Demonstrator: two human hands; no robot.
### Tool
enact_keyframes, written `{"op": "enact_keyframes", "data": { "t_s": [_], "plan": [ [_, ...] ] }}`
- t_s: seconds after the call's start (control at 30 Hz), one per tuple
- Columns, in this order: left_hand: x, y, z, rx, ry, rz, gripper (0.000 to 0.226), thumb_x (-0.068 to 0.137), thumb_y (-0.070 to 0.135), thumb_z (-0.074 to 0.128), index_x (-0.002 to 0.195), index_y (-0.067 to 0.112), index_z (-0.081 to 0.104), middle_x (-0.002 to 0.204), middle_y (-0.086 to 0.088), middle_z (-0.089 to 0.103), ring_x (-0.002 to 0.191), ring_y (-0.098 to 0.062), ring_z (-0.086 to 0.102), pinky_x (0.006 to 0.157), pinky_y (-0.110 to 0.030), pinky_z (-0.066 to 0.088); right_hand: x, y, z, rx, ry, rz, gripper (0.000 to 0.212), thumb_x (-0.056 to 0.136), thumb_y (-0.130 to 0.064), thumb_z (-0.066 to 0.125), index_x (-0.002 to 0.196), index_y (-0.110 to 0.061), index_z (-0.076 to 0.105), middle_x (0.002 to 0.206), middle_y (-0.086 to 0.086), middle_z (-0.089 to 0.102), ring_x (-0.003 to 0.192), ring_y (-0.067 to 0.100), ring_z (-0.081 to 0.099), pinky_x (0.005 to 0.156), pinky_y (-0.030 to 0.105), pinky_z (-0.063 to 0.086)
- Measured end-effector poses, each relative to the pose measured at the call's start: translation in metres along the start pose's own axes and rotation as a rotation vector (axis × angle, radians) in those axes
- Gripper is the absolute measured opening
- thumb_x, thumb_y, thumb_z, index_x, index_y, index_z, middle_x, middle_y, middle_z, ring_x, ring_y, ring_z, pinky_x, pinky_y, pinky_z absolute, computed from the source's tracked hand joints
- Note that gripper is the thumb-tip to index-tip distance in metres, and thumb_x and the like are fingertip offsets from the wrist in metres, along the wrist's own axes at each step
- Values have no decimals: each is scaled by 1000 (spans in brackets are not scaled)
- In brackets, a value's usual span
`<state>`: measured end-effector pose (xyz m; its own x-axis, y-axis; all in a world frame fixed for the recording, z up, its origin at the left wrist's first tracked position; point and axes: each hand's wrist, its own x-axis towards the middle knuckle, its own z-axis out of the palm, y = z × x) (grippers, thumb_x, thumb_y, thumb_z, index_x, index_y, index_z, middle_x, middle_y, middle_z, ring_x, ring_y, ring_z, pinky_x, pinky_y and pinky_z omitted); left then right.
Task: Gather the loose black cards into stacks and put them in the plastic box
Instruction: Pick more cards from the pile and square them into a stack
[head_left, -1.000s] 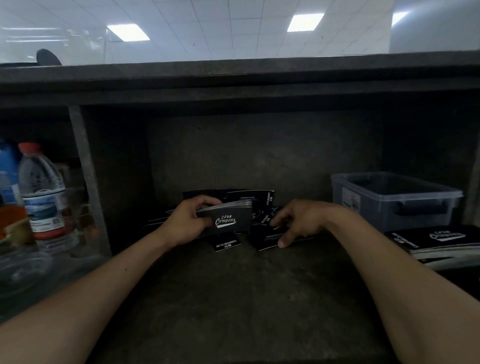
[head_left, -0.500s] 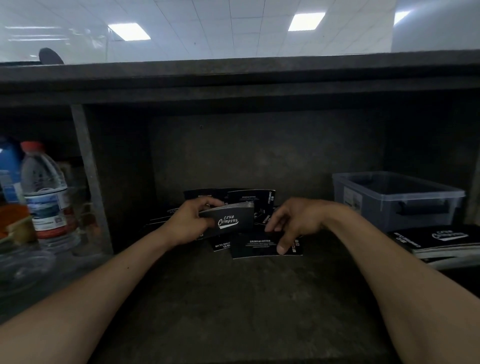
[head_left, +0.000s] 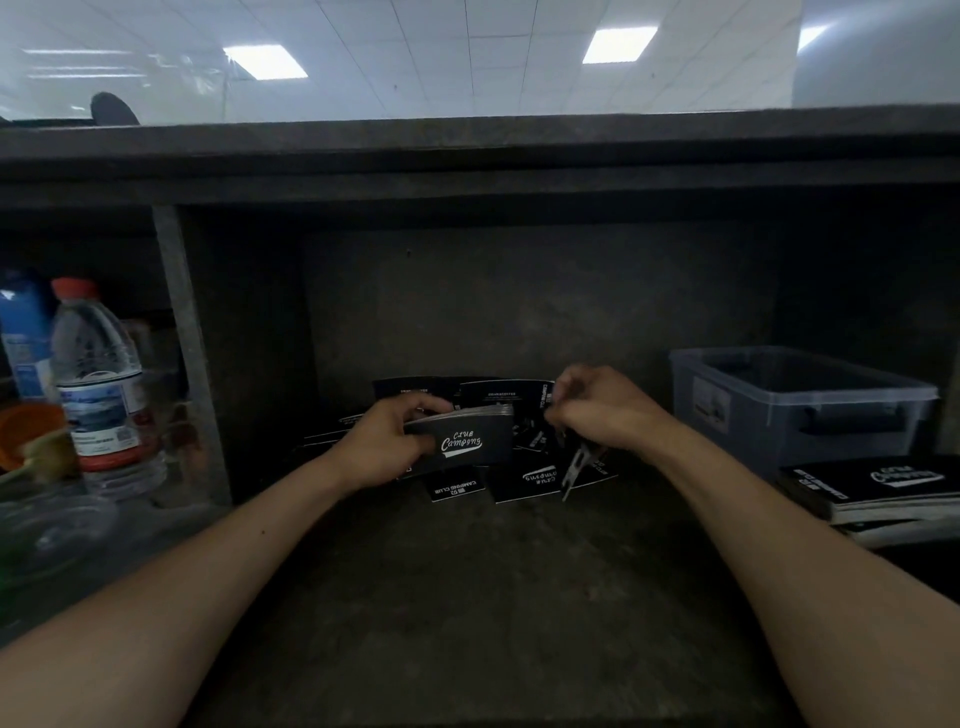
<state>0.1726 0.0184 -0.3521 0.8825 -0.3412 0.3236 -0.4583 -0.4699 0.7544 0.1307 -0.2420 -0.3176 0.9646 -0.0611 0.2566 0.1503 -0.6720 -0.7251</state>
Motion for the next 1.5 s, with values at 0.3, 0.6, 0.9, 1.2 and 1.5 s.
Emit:
{"op": "enact_keyframes", "data": {
  "t_s": [0.3,0.6,0.9,1.2,1.5],
  "plan": [
    [-5,10,-1,-52,-24,-33,16,94,31,63,107,39,69,107,13,71,103,-8,67,79,-24,52,-1,5,22,187,-192,-55,36,87,0,68,122,-6,63,93,6,76,90,14,72,64,25,58],
    [-4,2,4,99,26,93,45,75,29,85,114,33,62,107,8,68,97,-2,67,78,-14,52,0,9,24,171,-464,-76,51,75,15,73,117,-12,65,116,7,72,107,14,68,92,29,56],
    [-2,5,2,-27,45,-20,37,92,-1,55,113,27,65,103,5,67,86,-6,67,60,-12,52,-1,9,1,-204,-425,-50,56,63,-15,92,113,-28,71,103,-7,66,98,8,62,95,28,51],
    [-2,7,3,-125,19,-37,41,89,-15,50,107,19,65,98,-6,69,68,-3,68,55,-15,51,5,-1,0,822,92,-20,24,83,3,73,100,-10,62,90,8,69,75,14,71,64,28,60],
    [-7,14,4,-152,16,-40,35,90,-13,52,118,5,63,105,-12,69,89,-21,67,67,-25,56,8,-1,21,1086,43,201,25,96,7,50,104,-12,65,111,11,66,103,25,63,86,44,56]
  ]
}}
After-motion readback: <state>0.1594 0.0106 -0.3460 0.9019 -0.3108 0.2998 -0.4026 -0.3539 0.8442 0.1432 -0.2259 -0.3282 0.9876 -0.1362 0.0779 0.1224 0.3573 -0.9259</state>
